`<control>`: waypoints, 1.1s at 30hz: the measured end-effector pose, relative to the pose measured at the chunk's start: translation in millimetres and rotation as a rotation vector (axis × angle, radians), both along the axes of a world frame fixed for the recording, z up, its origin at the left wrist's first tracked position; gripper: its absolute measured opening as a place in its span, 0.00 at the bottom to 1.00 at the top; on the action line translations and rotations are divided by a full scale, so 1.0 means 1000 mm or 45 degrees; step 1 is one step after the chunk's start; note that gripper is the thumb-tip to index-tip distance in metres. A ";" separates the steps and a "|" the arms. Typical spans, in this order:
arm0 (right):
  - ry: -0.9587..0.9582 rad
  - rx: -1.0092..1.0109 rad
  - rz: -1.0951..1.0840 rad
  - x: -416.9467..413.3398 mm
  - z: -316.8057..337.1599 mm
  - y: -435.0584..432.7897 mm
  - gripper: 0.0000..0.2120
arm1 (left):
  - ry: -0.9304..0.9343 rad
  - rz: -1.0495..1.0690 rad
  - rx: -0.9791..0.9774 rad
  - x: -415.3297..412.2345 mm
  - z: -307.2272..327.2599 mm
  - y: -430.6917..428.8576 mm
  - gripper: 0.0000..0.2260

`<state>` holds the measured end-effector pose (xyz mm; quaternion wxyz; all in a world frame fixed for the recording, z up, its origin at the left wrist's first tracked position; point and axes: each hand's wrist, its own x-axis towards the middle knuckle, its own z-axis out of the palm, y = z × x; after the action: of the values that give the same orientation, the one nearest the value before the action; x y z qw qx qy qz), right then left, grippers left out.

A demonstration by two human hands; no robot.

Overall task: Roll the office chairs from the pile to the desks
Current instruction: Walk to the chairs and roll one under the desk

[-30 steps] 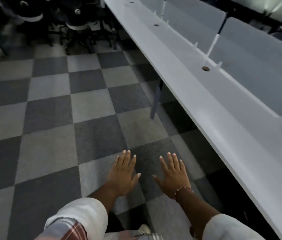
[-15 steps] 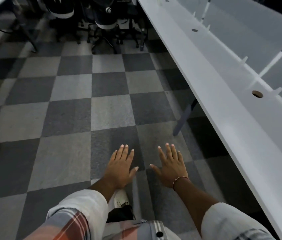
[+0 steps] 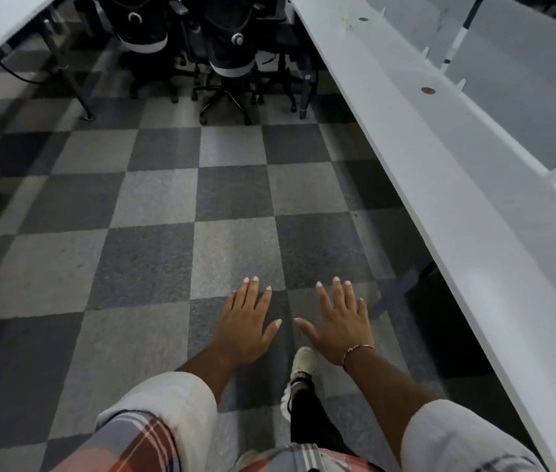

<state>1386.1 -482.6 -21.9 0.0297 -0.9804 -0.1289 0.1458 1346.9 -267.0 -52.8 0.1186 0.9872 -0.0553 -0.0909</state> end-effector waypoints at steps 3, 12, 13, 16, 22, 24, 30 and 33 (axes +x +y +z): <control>0.007 -0.005 0.028 0.068 -0.009 0.008 0.44 | 0.044 0.011 0.032 0.064 -0.008 0.009 0.37; 0.041 -0.014 0.262 0.239 0.001 0.035 0.49 | 0.028 0.135 0.000 0.219 0.006 0.020 0.43; 0.044 -0.020 0.281 0.255 0.003 0.040 0.50 | 0.032 0.141 -0.001 0.231 0.009 0.021 0.46; 0.021 -0.005 0.320 0.307 0.009 0.063 0.54 | 0.039 0.193 -0.007 0.274 0.008 0.038 0.51; -0.014 0.011 0.352 0.415 -0.002 0.129 0.56 | -0.002 0.227 -0.032 0.380 0.000 0.104 0.49; -0.009 0.006 0.357 0.450 -0.003 0.159 0.52 | -0.026 0.223 -0.030 0.419 0.001 0.135 0.44; -0.056 0.006 0.335 0.545 0.003 0.242 0.41 | -0.002 0.162 0.038 0.514 0.026 0.220 0.42; -0.090 0.032 0.299 0.586 0.004 0.275 0.42 | -0.023 0.158 0.081 0.556 0.030 0.257 0.42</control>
<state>1972.0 -207.5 -17.7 0.0200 -0.9627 -0.2457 0.1119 1902.9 -9.8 -23.2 0.0920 0.9928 0.0080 -0.0760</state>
